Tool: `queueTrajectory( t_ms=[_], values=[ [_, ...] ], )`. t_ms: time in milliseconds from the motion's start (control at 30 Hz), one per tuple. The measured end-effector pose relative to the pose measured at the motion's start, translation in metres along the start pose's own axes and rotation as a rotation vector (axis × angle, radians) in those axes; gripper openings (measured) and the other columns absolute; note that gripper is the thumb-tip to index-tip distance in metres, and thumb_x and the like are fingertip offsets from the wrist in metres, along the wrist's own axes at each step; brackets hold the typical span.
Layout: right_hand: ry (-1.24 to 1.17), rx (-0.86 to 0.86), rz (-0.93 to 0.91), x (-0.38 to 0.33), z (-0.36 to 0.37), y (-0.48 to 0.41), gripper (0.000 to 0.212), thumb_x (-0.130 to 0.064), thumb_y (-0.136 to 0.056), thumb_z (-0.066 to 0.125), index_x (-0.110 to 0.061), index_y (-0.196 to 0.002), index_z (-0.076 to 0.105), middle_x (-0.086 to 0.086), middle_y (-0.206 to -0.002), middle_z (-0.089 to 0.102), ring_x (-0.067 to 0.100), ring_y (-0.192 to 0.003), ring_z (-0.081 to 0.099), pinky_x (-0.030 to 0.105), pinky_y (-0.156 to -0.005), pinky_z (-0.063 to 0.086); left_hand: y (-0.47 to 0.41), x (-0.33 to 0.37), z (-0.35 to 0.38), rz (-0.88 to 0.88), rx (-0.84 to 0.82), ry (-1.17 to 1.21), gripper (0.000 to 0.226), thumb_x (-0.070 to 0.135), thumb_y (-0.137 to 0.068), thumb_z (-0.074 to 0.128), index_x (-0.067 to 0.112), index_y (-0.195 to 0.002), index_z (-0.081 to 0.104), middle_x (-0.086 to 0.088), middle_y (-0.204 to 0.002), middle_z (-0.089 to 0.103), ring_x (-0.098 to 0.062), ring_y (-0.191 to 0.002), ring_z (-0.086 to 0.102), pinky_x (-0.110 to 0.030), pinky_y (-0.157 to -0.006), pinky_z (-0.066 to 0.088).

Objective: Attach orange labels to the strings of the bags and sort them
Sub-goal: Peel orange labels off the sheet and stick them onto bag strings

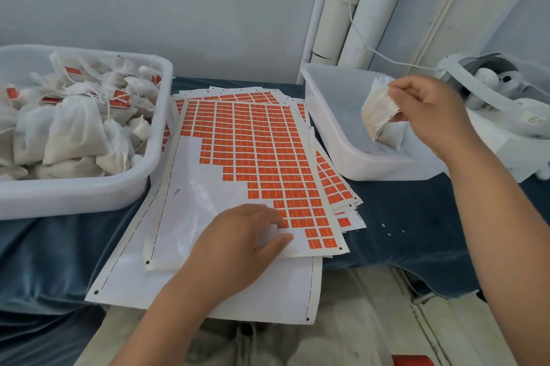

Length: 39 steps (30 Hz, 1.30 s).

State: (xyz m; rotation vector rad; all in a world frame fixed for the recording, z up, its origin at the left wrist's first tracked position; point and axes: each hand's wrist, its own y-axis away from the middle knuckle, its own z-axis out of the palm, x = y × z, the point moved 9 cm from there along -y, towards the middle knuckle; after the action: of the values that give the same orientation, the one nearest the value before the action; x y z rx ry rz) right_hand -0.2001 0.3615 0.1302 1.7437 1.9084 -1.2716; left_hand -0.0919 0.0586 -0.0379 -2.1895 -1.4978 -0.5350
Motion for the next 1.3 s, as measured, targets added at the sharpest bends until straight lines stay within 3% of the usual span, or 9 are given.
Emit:
queueTrajectory(
  t_ms=[200,300,467,567,667,767,900,1067,1300],
  values=[
    [-0.032,-0.297,-0.152,-0.070,0.036,0.048,0.027,-0.029,-0.103,0.065,-0.053,-0.094,0.073,-0.021,-0.096,0.077,-0.002,-0.086,0.073,0.015,-0.072,0.057,0.007,0.007,-0.025,-0.118,0.203,0.317,0.062,0.083,-0.081,0.039,0.054,-0.135,0.051,0.033,-0.138,0.058,0.013,-0.111,0.054,-0.021,-0.101,0.048],
    [0.006,-0.492,-0.197,-0.090,0.074,0.080,0.019,-0.034,-0.102,0.065,-0.049,-0.096,0.074,-0.024,-0.099,0.075,-0.002,-0.091,0.071,0.015,-0.074,0.052,0.012,0.011,-0.038,-0.109,0.299,0.564,0.066,0.080,-0.081,0.051,0.050,-0.140,0.049,0.035,-0.133,0.061,0.012,-0.119,0.059,-0.010,-0.097,0.051],
    [0.016,-0.748,-0.296,-0.112,0.128,0.133,0.013,-0.037,-0.103,0.063,-0.046,-0.104,0.071,-0.024,-0.103,0.072,0.002,-0.098,0.069,0.012,-0.081,0.052,0.013,0.024,-0.033,0.008,0.037,0.845,0.049,0.060,-0.093,0.069,0.037,-0.135,0.061,0.022,-0.123,0.073,-0.002,-0.115,0.069,-0.019,-0.093,0.058],
    [0.035,-0.722,-0.305,-0.110,0.140,0.143,0.017,-0.035,-0.102,0.062,-0.050,-0.099,0.069,-0.028,-0.105,0.067,0.000,-0.104,0.063,0.014,-0.079,0.049,0.016,0.023,-0.033,0.001,0.054,0.717,0.026,0.058,-0.096,0.058,0.040,-0.110,0.070,0.024,-0.095,0.074,0.000,-0.091,0.070,-0.011,-0.073,0.051],
    [-0.079,-0.553,-0.176,-0.096,0.140,0.143,0.010,-0.045,-0.101,0.060,-0.052,-0.106,0.066,-0.033,-0.111,0.064,-0.005,-0.109,0.061,0.011,-0.084,0.049,0.019,0.011,-0.042,-0.088,0.250,0.619,0.034,0.065,-0.091,0.049,0.039,-0.083,0.070,0.022,-0.075,0.069,-0.002,-0.076,0.066,-0.010,-0.061,0.046],
    [-0.175,-0.541,0.023,-0.077,0.147,0.153,0.037,-0.070,-0.088,0.058,-0.049,-0.119,0.064,-0.034,-0.114,0.066,-0.009,-0.107,0.065,0.016,-0.085,0.055,0.021,0.009,-0.050,-0.087,0.369,0.655,0.032,0.059,-0.094,0.049,0.043,-0.085,0.074,0.023,-0.079,0.071,-0.002,-0.081,0.067,-0.008,-0.065,0.047],
    [-0.092,-0.560,-0.038,-0.075,0.154,0.161,0.019,-0.050,-0.100,0.062,-0.036,-0.101,0.075,-0.028,-0.096,0.073,-0.003,-0.089,0.072,0.010,-0.075,0.054,0.022,0.005,-0.046,-0.115,0.369,0.766,0.039,0.060,-0.093,0.051,0.038,-0.106,0.079,0.023,-0.099,0.076,-0.001,-0.099,0.070,-0.007,-0.076,0.050],
    [-0.119,-0.478,0.001,-0.069,0.149,0.156,0.011,-0.041,-0.101,0.065,-0.039,-0.094,0.074,-0.029,-0.091,0.074,-0.005,-0.085,0.072,0.003,-0.073,0.050,0.023,-0.003,-0.049,-0.192,0.416,0.747,0.034,0.060,-0.094,0.047,0.040,-0.102,0.074,0.028,-0.098,0.072,0.003,-0.099,0.066,-0.005,-0.073,0.048],
    [-0.388,-0.620,0.243,-0.059,0.162,0.167,0.035,-0.029,-0.101,0.056,-0.028,-0.065,0.057,-0.010,-0.060,0.056,0.006,-0.052,0.052,0.017,-0.061,0.046,0.017,-0.002,-0.040,-0.172,0.272,0.760,0.030,0.053,-0.104,0.040,0.038,-0.093,0.063,0.019,-0.086,0.067,0.000,-0.088,0.065,-0.012,-0.065,0.050]
  ],
)
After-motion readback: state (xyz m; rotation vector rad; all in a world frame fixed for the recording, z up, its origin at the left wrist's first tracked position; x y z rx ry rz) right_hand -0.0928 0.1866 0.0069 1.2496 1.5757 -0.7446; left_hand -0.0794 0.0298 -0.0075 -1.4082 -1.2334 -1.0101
